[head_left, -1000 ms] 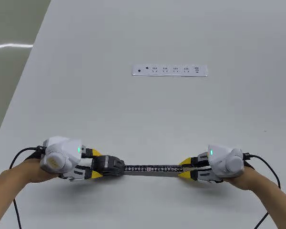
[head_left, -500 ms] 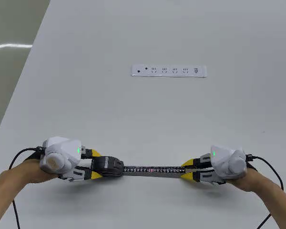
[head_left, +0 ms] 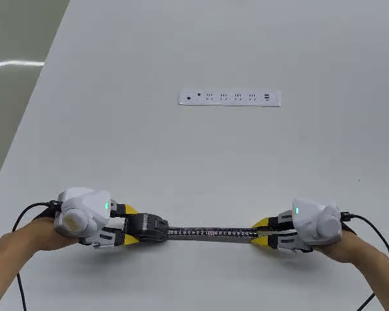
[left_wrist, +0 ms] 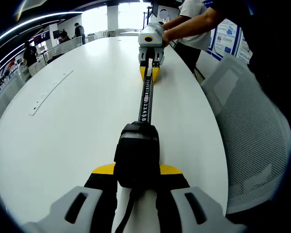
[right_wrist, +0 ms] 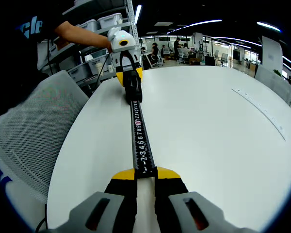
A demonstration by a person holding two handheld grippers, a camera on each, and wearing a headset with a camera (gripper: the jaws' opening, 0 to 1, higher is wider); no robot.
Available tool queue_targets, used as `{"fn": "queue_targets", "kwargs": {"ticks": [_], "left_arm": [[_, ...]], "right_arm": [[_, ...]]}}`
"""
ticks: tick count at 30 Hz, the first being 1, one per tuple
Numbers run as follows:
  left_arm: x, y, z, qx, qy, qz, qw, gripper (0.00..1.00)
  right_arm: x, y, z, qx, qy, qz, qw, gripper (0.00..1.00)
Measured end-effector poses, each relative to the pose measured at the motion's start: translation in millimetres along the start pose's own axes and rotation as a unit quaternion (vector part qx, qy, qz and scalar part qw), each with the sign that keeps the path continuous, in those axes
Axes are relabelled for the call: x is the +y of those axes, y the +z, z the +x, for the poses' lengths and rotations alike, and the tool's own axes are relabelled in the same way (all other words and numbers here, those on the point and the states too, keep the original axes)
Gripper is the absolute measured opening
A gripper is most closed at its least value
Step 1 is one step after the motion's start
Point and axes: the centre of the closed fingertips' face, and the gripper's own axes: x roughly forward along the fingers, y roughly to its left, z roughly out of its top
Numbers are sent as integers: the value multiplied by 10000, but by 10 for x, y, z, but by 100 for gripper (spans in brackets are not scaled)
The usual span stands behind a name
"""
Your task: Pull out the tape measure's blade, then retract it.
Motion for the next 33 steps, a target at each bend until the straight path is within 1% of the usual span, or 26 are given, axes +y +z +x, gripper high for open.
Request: {"fn": "queue_targets", "kwargs": {"ticks": [33], "left_arm": [[-4,12,4,10,-8,13,10000,26]], "right_arm": [[-36,-150,-186,90,-71,81,9999,10]]}}
